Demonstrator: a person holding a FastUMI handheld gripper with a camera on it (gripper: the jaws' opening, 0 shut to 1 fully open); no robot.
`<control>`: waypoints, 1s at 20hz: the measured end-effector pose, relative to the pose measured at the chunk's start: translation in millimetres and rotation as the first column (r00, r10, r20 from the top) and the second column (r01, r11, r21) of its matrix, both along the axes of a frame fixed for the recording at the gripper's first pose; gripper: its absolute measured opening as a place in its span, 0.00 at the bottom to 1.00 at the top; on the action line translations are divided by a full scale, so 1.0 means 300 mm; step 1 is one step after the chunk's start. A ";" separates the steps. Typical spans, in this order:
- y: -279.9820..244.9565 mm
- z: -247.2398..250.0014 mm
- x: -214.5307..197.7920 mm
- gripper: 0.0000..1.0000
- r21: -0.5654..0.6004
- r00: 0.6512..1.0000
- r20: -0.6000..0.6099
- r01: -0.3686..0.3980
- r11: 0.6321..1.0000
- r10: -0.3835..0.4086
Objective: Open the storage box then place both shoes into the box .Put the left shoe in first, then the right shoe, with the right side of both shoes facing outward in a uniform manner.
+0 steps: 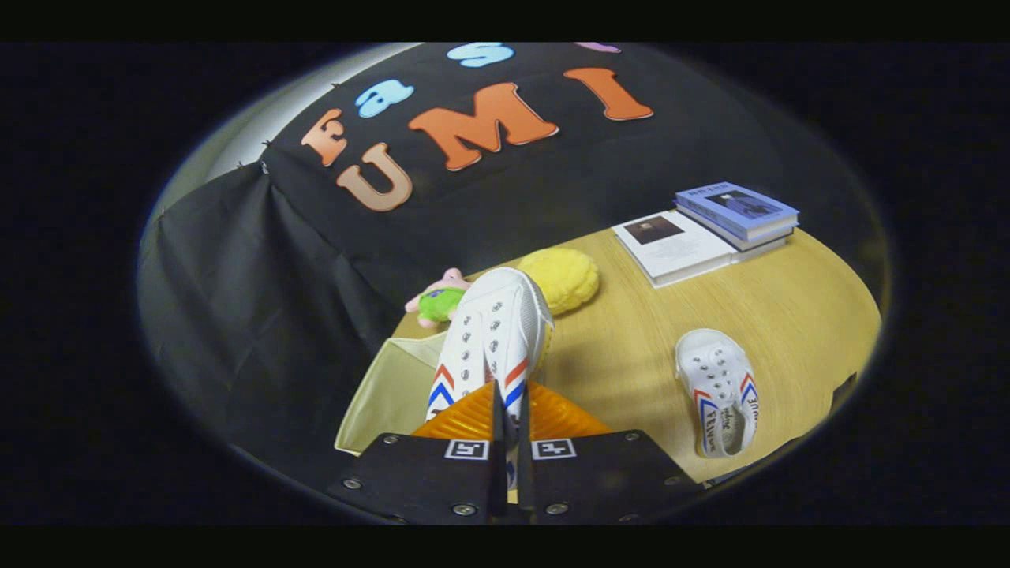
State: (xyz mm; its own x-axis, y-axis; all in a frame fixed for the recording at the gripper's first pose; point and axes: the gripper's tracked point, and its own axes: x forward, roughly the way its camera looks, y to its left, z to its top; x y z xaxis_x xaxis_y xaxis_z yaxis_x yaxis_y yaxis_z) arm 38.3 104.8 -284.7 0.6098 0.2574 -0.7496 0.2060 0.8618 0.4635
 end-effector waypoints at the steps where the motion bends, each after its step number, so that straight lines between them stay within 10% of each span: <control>1: 0.041 0.027 0.018 0.05 0.007 1.000 0.024 -0.017 1.000 0.017; 20: 0.400 -0.222 -0.030 0.11 -0.114 0.949 -0.028 -0.316 0.942 0.315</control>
State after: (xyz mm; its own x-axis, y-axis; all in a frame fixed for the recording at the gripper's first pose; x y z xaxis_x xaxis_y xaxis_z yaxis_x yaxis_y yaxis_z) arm 29.2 224.9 -351.3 0.5043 0.3465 -0.7910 -0.0808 0.9309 0.3563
